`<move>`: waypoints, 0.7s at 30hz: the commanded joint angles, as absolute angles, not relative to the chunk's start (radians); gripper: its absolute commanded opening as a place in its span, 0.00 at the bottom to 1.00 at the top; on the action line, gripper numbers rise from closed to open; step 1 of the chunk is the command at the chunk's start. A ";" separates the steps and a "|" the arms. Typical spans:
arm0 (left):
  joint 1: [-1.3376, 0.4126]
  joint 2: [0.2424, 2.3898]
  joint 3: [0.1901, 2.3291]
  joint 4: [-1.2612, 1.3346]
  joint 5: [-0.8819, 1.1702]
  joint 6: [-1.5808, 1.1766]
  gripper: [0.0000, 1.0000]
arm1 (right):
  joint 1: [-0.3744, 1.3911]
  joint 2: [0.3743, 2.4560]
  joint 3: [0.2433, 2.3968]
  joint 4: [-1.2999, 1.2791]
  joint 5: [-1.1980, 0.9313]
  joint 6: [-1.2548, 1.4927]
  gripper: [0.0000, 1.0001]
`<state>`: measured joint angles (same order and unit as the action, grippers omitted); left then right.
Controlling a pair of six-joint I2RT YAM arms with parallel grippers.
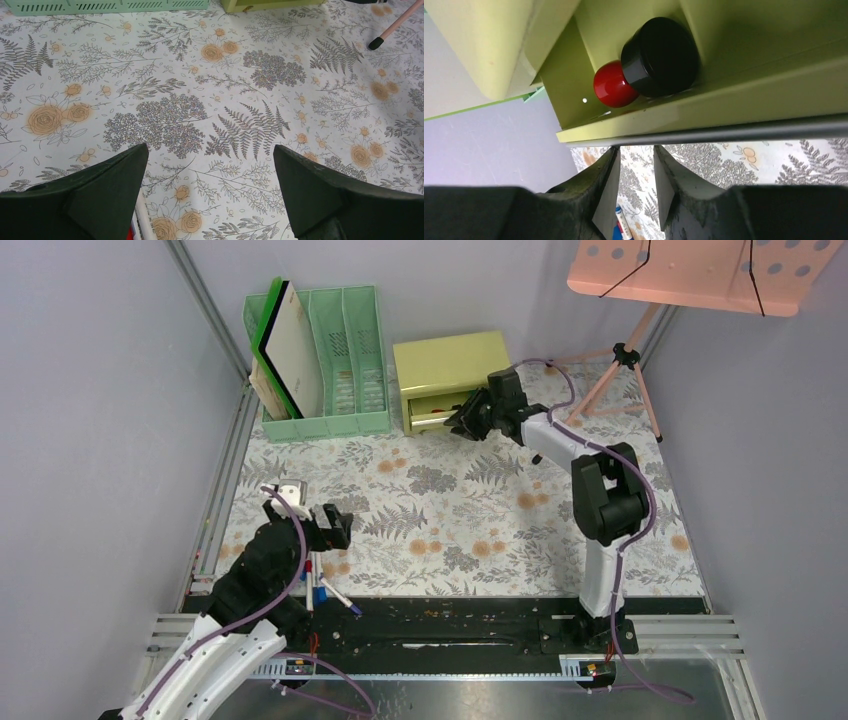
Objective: Organize the desk
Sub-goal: Close the drawer in the storage box.
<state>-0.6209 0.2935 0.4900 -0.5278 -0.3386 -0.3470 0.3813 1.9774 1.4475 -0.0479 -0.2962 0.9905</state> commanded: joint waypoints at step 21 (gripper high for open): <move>-0.631 0.285 0.502 -0.480 -0.355 -0.337 0.99 | 0.399 2.141 1.752 -0.161 -0.133 0.871 0.58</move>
